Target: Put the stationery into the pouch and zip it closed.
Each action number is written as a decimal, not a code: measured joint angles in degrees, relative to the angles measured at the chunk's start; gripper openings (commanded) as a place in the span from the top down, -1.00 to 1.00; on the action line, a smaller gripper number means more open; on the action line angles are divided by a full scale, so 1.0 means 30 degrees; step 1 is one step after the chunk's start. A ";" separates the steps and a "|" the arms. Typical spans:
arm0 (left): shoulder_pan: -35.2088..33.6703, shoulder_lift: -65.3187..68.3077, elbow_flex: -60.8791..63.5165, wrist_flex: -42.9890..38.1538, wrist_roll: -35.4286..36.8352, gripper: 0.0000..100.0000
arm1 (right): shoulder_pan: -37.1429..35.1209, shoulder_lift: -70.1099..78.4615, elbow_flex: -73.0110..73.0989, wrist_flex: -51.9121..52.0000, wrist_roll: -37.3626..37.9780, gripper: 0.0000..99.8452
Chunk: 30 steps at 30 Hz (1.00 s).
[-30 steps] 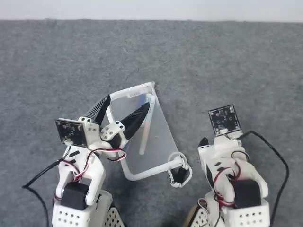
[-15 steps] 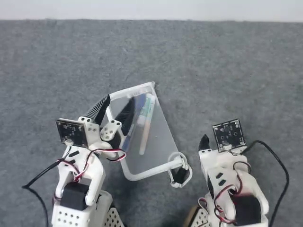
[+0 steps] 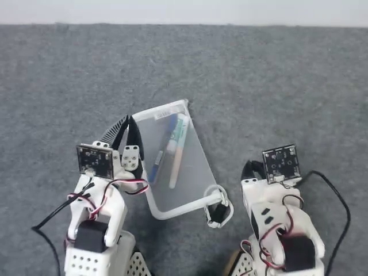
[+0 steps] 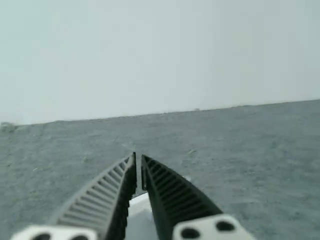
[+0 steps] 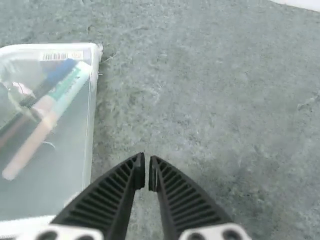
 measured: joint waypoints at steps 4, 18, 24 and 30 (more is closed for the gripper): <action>-0.0967 0.0000 0.0762 0.0000 -0.1289 0.97 | 0.0029 0.0029 0.1670 -0.0059 0.0000 0.99; -0.2462 0.0000 0.4249 0.0000 -0.2051 0.97 | 0.0029 0.0029 0.7560 -0.4015 -0.3136 0.99; -0.2637 0.0000 0.4366 0.0029 -0.2139 0.98 | 0.0000 0.0352 0.7590 -0.4073 -0.3927 0.99; -0.2608 0.0000 0.4366 0.2755 -0.2139 0.98 | 0.0000 0.0352 0.7590 -0.3106 -0.3985 0.99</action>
